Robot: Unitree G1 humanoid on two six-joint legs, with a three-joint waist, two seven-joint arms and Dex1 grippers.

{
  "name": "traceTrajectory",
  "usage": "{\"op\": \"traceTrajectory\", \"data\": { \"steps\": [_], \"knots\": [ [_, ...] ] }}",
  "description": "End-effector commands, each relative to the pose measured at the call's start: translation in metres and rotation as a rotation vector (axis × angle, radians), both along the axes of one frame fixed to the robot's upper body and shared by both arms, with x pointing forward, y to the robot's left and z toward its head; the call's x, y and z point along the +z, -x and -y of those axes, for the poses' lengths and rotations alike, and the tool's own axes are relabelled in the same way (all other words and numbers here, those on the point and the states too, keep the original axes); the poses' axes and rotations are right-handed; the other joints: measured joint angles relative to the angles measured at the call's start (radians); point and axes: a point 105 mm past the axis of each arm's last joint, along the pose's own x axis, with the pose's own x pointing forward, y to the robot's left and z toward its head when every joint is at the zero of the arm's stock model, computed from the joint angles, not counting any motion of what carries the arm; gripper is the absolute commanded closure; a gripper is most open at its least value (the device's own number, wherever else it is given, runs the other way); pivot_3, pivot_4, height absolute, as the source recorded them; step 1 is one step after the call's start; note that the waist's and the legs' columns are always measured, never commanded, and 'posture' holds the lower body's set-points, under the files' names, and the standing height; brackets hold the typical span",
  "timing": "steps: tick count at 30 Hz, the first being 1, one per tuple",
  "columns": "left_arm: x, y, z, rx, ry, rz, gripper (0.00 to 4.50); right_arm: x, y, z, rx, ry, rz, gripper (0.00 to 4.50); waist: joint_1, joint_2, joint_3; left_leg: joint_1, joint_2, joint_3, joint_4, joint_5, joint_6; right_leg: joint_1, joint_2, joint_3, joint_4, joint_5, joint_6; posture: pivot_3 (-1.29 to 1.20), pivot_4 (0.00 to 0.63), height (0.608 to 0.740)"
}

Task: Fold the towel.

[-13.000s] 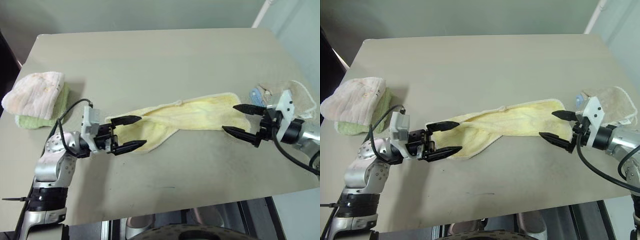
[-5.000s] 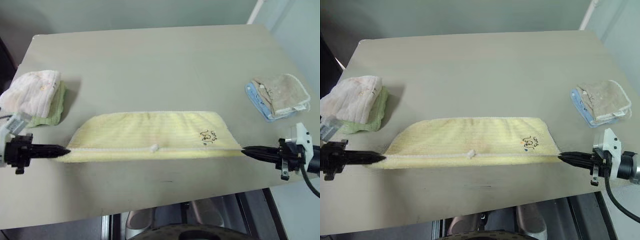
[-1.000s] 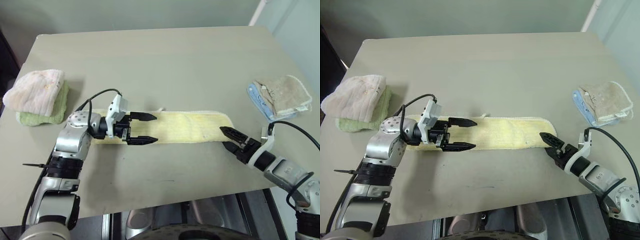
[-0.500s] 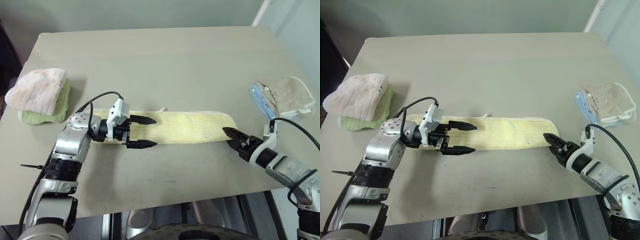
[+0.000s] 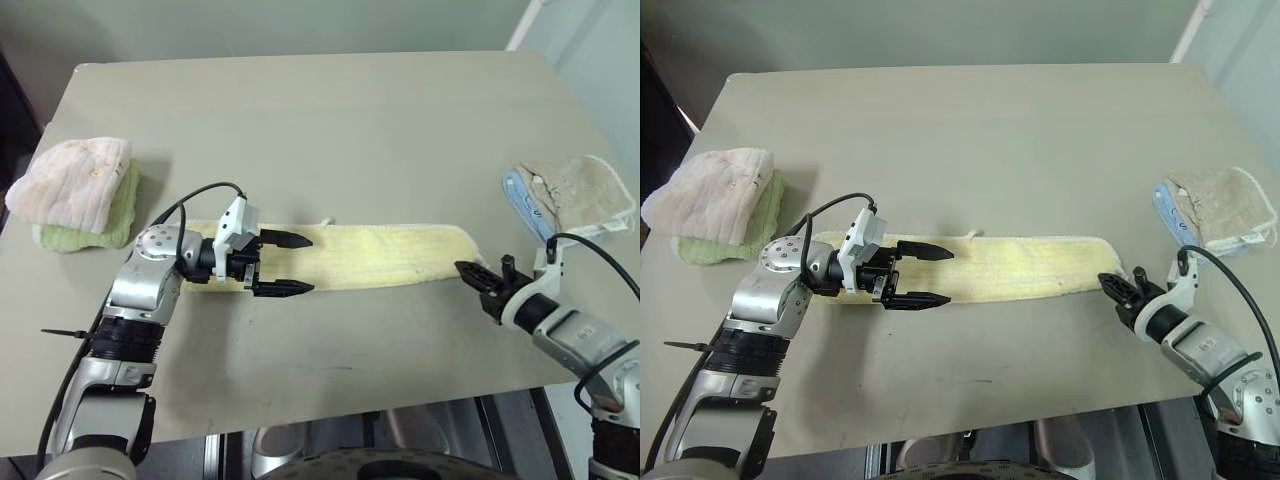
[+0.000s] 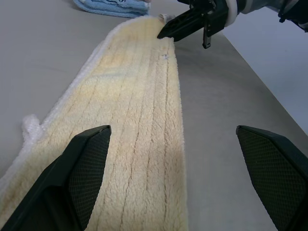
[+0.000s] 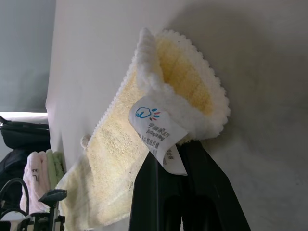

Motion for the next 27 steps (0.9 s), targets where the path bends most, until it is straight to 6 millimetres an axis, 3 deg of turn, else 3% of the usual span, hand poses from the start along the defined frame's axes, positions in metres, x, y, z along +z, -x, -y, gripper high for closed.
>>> {"op": "traceTrajectory", "data": {
  "steps": [1,4,10,12,18,22,27],
  "knots": [
    [0.007,-0.001,-0.001,-0.003,0.018,0.033,0.0,0.021,0.002,0.008,-0.015,0.032,0.092,4.49,0.0,0.0,0.0,0.0,0.0,0.0,0.0,-0.001,0.0,0.0,0.0,0.0,0.0,0.0,0.0,0.0,0.15,0.74],
    [0.009,-0.003,-0.001,-0.001,0.021,0.041,0.0,0.036,0.001,0.007,0.024,0.075,0.153,4.49,0.0,0.0,0.0,0.0,0.0,0.0,0.0,-0.001,0.0,0.0,0.0,0.0,0.0,-0.001,0.0,0.0,0.15,0.74],
    [0.009,-0.004,0.0,-0.006,0.019,0.053,0.0,0.062,0.001,-0.023,0.266,0.207,0.272,4.49,0.0,0.001,0.0,0.0,0.0,0.001,0.0,-0.001,0.001,0.0,0.0,0.0,0.0,-0.001,-0.002,0.0,0.15,0.74],
    [0.009,-0.005,0.001,-0.005,0.021,0.053,0.0,0.062,0.005,-0.036,0.371,0.292,0.297,4.49,0.0,0.001,0.0,0.001,0.0,0.001,0.0,-0.001,0.001,0.0,0.0,0.0,0.001,-0.001,-0.001,0.0,0.15,0.74],
    [0.01,-0.006,0.0,0.005,0.019,0.062,0.0,0.052,0.007,-0.047,0.561,0.485,0.356,4.49,0.001,0.001,0.0,0.0,0.0,0.001,0.001,-0.001,0.001,0.0,-0.001,0.0,0.002,-0.002,0.0,0.0,0.15,0.74],
    [0.011,-0.006,-0.001,0.011,0.016,0.067,0.0,0.049,0.005,-0.053,0.629,0.522,0.397,4.49,0.0,0.001,0.0,0.0,0.0,0.002,0.001,-0.001,0.001,0.0,-0.001,0.0,0.002,-0.002,0.0,0.0,0.15,0.74],
    [0.012,-0.005,0.0,0.019,0.018,0.073,0.0,0.047,-0.003,-0.078,0.74,0.614,0.484,4.49,-0.003,0.001,0.0,0.001,0.0,0.002,0.001,-0.001,0.001,0.0,-0.001,0.0,0.003,0.0,-0.001,0.0,0.15,0.74]
  ]
}}
